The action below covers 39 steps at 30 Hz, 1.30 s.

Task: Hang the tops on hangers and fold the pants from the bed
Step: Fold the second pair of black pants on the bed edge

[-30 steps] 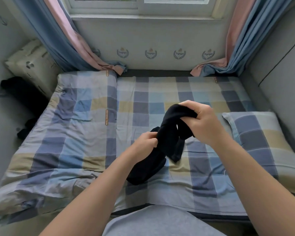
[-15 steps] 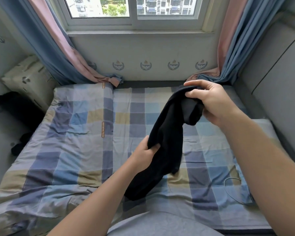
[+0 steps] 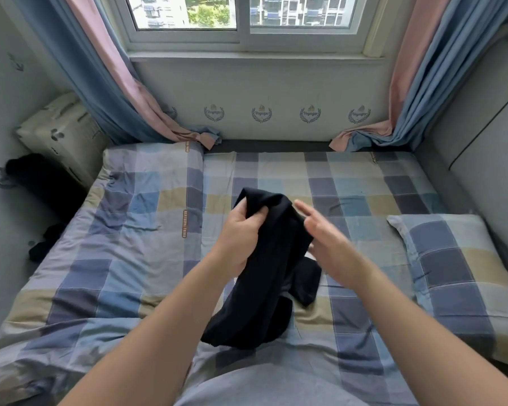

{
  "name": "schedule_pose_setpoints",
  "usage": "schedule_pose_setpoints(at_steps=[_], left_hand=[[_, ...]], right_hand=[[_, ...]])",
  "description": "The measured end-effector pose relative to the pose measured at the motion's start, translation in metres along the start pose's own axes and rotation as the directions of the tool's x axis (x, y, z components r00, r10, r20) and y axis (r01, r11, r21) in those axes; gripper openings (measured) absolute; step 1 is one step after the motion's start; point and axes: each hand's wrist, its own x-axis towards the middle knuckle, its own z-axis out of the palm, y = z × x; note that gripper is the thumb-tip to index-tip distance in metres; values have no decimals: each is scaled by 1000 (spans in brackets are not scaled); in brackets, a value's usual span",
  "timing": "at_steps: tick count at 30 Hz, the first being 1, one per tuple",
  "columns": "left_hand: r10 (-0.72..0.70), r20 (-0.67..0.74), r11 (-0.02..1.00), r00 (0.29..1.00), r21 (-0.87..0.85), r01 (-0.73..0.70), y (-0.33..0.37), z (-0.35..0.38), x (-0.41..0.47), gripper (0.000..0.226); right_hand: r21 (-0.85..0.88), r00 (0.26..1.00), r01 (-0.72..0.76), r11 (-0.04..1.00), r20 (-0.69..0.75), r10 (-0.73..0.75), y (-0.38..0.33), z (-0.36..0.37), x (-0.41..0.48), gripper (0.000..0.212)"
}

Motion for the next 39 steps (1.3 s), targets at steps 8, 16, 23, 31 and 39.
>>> schedule_pose_setpoints(at_steps=[8,16,23,31,39], left_hand=[[34,-14,990,999,-134,-35,46,-3,20,20],[-38,-68,982,997,-188,24,55,-18,47,38],[-159,93,984,983,101,150,12,-32,35,61],[-149,208,935,967,348,69,-65,-40,13,98],[-153,127,863,980,501,70,-74,-24,11,25]], right_hand=[[-316,970,-237,919,-26,241,54,24,3,36],[-424,967,-247,871,-163,195,56,12,16,11],[-312,963,1,950,-257,-86,14,18,22,15],[-363,891,158,918,-349,-291,-38,29,29,15],[-280,857,226,933,-398,-328,-72,36,37,22]])
